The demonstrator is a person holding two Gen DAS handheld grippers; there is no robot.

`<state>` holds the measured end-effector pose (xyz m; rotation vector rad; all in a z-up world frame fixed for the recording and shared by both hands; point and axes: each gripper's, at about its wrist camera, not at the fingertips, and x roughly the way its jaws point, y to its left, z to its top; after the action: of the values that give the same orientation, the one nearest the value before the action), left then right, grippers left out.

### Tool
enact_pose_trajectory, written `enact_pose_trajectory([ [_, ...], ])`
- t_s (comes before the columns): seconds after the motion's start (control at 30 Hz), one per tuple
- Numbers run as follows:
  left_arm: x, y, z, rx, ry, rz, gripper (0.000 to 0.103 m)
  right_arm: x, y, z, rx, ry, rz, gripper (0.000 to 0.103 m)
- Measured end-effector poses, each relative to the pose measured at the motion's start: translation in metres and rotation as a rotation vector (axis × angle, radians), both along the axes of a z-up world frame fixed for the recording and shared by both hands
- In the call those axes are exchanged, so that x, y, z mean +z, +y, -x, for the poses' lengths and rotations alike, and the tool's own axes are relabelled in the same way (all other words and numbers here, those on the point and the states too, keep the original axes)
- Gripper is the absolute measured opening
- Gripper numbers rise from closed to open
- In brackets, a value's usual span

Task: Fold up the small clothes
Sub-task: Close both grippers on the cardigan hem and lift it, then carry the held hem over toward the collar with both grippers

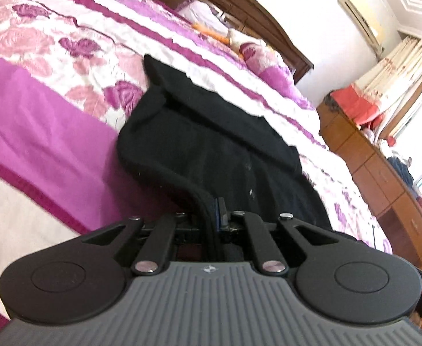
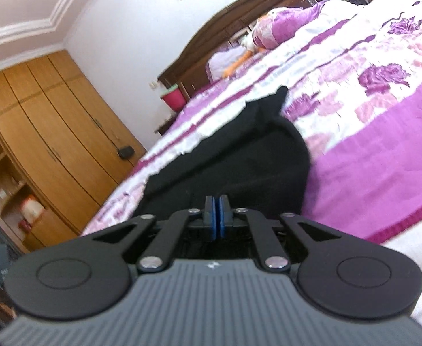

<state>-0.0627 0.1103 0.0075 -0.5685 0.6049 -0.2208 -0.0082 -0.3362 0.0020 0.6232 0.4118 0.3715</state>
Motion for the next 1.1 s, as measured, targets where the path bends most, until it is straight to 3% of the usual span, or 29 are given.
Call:
enact_pose_trajectory([
  [0.5, 0.078, -0.004, -0.041, 0.094, -0.172, -0.010, 0.007, 0.052, -0.009, -0.057, -0.049, -0.146, -0.067, 0.005],
  [0.63, 0.086, -0.006, -0.052, 0.110, -0.170, -0.027, 0.007, 0.059, -0.007, -0.075, -0.024, -0.133, -0.043, 0.006],
  [0.73, 0.077, -0.009, -0.058, 0.138, -0.118, -0.070, 0.007, 0.053, -0.005, -0.097, -0.023, -0.051, 0.001, 0.008],
  [0.9, 0.037, -0.003, -0.076, 0.191, 0.025, -0.104, 0.007, 0.030, 0.002, -0.131, -0.104, 0.099, 0.080, 0.009],
  [1.0, 0.019, 0.006, -0.082, 0.213, 0.082, -0.096, 0.007, 0.022, 0.004, -0.120, -0.119, 0.117, 0.096, 0.009],
  [1.1, 0.010, 0.013, -0.082, 0.213, 0.088, -0.091, 0.007, 0.019, 0.012, -0.093, -0.104, 0.129, 0.148, 0.009],
])
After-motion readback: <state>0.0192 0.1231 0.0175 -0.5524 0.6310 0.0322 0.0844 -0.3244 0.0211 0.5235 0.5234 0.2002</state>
